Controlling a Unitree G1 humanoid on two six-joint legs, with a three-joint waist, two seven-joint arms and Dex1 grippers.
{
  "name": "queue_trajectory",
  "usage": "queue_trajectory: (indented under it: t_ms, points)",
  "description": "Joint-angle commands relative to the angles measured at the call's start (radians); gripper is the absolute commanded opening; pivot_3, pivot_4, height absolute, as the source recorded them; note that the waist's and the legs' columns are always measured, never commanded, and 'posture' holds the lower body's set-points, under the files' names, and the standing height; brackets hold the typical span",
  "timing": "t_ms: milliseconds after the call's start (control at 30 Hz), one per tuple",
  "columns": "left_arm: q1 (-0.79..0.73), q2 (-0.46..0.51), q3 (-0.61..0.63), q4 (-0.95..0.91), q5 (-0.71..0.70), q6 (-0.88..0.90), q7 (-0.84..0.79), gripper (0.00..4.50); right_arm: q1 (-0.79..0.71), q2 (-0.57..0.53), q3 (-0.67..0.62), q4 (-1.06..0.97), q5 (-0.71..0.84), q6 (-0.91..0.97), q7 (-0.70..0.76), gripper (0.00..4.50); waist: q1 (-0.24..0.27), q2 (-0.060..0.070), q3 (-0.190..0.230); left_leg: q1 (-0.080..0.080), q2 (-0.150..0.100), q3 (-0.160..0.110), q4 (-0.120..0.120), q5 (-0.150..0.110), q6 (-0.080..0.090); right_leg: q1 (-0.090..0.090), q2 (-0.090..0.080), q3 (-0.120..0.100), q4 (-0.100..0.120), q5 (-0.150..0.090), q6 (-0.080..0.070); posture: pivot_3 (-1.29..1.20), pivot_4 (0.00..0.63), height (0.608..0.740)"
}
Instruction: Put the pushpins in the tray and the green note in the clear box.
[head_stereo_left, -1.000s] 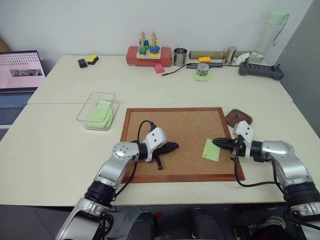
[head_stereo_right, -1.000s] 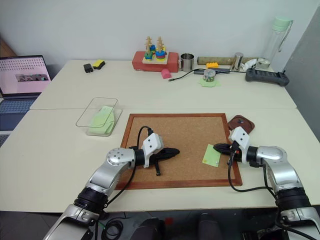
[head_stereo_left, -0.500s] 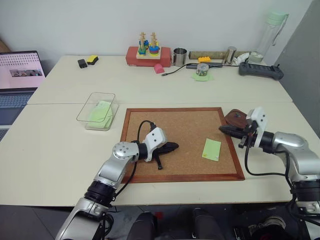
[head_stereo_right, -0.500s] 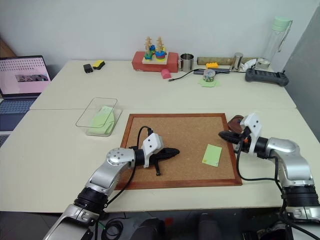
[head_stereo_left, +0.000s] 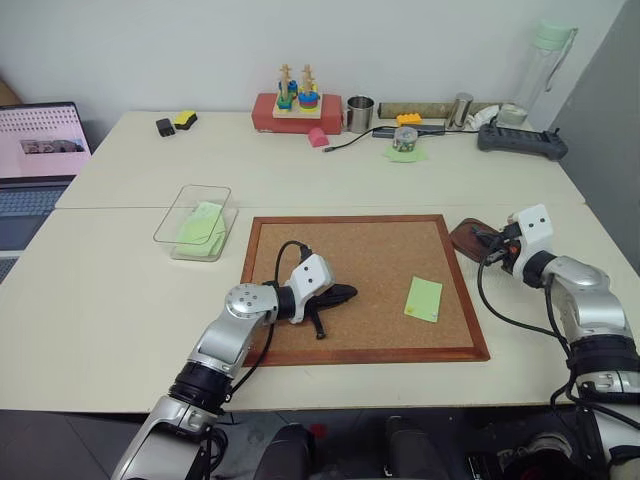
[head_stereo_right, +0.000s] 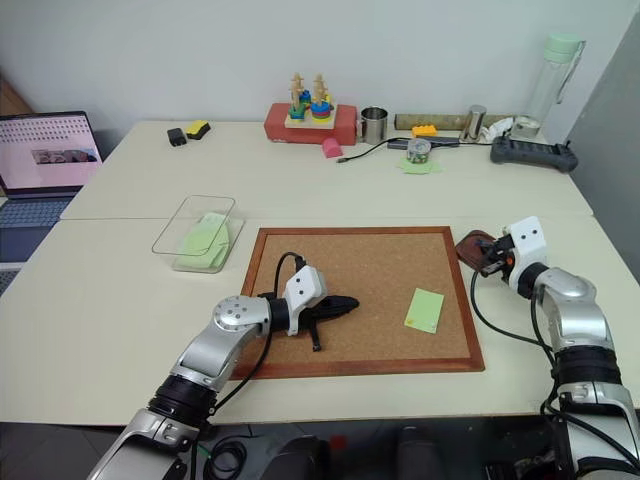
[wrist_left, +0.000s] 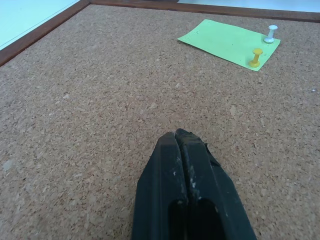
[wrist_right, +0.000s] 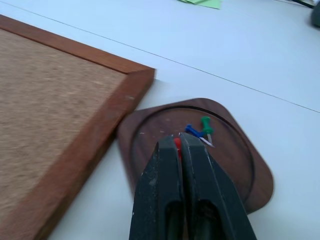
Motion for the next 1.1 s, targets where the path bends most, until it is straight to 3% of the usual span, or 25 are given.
queue_trajectory:
  t_ms: [33,333,500,733,1100]
  points:
    - [0.011,0.004,0.001,0.003,0.014,0.007,0.01,0.0,-0.03,0.003,-0.032,0.011,0.012,-0.026,-0.006,1.09,0.0,0.0,0.0,0.0,0.0,0.0,0.0,0.0,0.0,0.0,0.0,0.0,0.0,0.0,0.0,0.0,0.15,0.74]
    - [0.012,0.002,0.0,0.004,0.015,0.006,0.012,0.0,0.008,-0.031,-0.052,-0.114,0.055,-0.028,0.071,2.67,0.0,0.0,0.0,0.0,0.0,0.0,0.0,0.0,0.0,0.0,0.0,0.0,0.0,0.0,0.0,0.0,0.15,0.74]
    - [0.016,0.006,0.002,0.002,0.014,0.004,0.008,0.0,0.162,-0.122,-0.002,-0.393,0.108,0.012,0.268,2.67,0.001,0.001,0.0,0.0,0.0,-0.001,0.0,0.0,0.0,0.0,0.0,-0.001,0.0,0.0,0.0,0.0,0.15,0.74]
    - [0.014,0.012,0.002,0.004,0.016,0.001,0.001,0.0,0.374,-0.199,0.08,-0.697,0.176,0.109,0.432,2.67,0.0,0.001,-0.001,0.0,0.0,-0.003,0.0,0.0,0.0,0.001,0.0,-0.001,0.0,0.0,0.0,0.0,0.15,0.74]
    - [0.021,0.018,0.0,-0.009,0.018,0.008,0.001,0.0,0.382,-0.177,0.154,-0.651,0.115,0.053,0.446,2.67,0.0,0.001,-0.001,0.0,0.001,-0.003,0.0,0.0,0.0,0.001,0.0,-0.001,-0.001,0.0,0.001,0.0,0.15,0.74]
